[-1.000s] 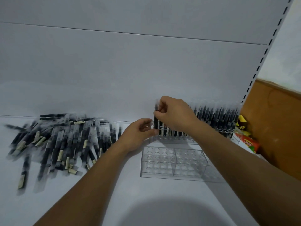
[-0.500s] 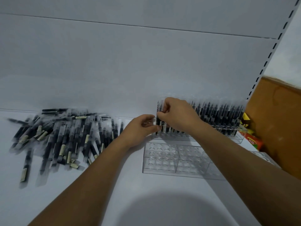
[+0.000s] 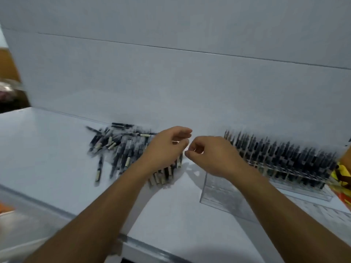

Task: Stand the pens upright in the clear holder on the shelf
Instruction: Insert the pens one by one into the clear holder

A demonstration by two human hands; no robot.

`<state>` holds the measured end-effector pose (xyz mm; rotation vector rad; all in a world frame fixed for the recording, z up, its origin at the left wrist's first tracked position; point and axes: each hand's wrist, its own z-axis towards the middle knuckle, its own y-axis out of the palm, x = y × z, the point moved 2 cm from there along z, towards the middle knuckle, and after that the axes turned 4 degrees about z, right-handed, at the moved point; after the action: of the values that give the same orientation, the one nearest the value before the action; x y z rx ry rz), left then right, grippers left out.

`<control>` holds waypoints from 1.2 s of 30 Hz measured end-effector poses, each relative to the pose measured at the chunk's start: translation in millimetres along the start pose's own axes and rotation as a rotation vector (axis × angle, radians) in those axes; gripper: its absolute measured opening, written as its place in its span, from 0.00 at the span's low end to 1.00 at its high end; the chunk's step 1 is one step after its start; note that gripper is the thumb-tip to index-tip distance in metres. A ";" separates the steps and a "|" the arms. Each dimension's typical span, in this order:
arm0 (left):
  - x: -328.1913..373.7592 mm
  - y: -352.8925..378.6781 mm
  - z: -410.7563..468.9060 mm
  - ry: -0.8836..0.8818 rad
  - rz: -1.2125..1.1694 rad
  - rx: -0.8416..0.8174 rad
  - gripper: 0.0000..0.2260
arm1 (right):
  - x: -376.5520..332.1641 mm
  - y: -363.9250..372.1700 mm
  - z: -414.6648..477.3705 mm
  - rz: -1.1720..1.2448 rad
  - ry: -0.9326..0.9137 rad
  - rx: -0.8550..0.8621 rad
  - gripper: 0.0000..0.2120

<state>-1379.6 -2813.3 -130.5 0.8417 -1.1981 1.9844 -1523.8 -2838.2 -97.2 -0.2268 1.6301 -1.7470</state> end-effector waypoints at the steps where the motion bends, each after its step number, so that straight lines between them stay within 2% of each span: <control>1: -5.7 -16.5 -10.0 -0.015 0.016 0.065 0.12 | -14.3 9.4 -0.3 0.039 -0.051 -0.024 0.08; 6: -53.3 -97.8 -61.6 -0.226 0.277 0.377 0.08 | -66.0 68.3 2.6 0.039 -0.216 -0.062 0.10; 8: -67.4 -119.8 -77.1 -0.306 0.392 0.427 0.09 | -74.4 86.6 4.4 0.048 -0.257 -0.027 0.15; 11: -83.3 -136.2 -89.7 -0.434 0.456 0.365 0.12 | -77.9 107.7 6.0 0.077 -0.294 -0.051 0.25; 13: -89.7 -138.0 -93.8 -0.486 0.480 0.288 0.13 | -77.3 117.8 6.6 0.050 -0.314 -0.090 0.26; 21: -87.6 -122.2 -85.2 -0.538 0.697 0.121 0.15 | -72.0 124.4 11.4 0.076 -0.356 0.119 0.17; 26: -84.5 -125.3 -71.2 -0.650 0.784 0.031 0.18 | -72.9 126.2 15.0 0.067 -0.343 0.153 0.15; 29: -79.9 -125.8 -66.8 -0.651 0.868 -0.021 0.18 | -73.4 124.5 16.1 0.088 -0.333 0.145 0.15; 33: -78.3 -132.0 -66.0 -0.693 0.786 -0.021 0.21 | -72.6 120.6 15.5 0.158 -0.303 0.089 0.15; 36: -80.7 -134.1 -71.9 -0.708 0.550 0.074 0.19 | -71.1 116.9 15.1 0.225 -0.270 0.076 0.17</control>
<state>-1239.7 -2716.3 -156.5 1.4491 -1.9259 2.2332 -1419.3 -2799.8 -178.2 -0.2240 1.3383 -1.5317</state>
